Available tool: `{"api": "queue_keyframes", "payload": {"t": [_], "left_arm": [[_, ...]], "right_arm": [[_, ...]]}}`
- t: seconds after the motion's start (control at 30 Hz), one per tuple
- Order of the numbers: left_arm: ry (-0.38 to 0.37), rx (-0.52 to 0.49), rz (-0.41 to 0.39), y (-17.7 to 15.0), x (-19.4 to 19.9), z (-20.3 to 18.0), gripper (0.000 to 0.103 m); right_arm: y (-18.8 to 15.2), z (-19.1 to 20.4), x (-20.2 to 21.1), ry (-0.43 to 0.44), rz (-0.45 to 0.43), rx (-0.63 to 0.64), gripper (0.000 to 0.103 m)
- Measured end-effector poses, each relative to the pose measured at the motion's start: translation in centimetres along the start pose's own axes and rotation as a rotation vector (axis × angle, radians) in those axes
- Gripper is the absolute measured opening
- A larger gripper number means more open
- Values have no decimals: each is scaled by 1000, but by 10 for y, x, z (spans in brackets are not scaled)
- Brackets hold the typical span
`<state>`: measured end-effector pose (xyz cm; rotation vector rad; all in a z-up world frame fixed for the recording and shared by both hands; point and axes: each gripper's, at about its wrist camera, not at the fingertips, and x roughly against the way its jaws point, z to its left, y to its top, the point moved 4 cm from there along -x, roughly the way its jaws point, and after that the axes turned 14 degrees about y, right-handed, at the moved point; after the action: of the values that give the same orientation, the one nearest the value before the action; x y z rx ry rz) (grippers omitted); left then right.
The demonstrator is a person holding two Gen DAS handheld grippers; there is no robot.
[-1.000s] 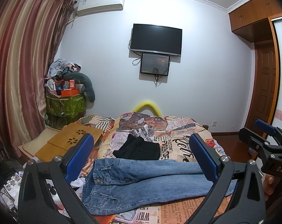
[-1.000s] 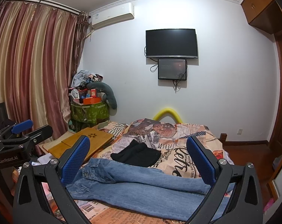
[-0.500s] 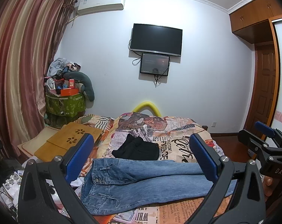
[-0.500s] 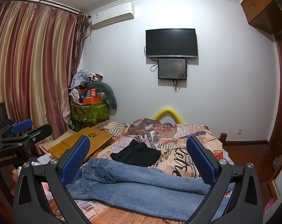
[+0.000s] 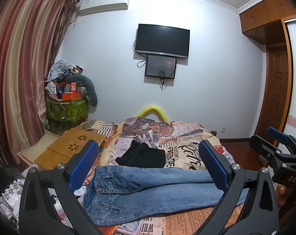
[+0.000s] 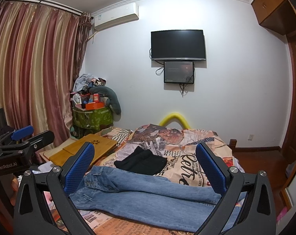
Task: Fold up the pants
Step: 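Lower both tools onto the jeans waistband and close both grippers on it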
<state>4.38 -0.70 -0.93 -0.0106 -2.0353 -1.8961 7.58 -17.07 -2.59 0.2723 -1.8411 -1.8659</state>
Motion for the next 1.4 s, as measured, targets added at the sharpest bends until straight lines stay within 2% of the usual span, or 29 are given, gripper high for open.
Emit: {"api": "queue_keyframes", "payload": {"t": [0.5,0.77,1.0,1.17,1.3,1.4], "left_arm": [[-14,-2,-1,4,-9,-2,103],[-22,-63,-51,16,-40,-15,103],[-32,-63,31,23,-111,-17,103],[56,-113,90,19,-184,-12,102],[51,-139,184,10,-251,-1,96],[86,-172,236,-2,-288,8,90]], "right_arm": [[0,-4,2,-19,7,3,103],[0,-21,-14,-74,38,27,103],[-9,-57,-46,-113,89,-34,103],[-21,-94,-78,-141,158,-72,103],[-32,-124,-101,-140,224,-87,103],[-44,-144,-119,-139,283,-89,103]]}}
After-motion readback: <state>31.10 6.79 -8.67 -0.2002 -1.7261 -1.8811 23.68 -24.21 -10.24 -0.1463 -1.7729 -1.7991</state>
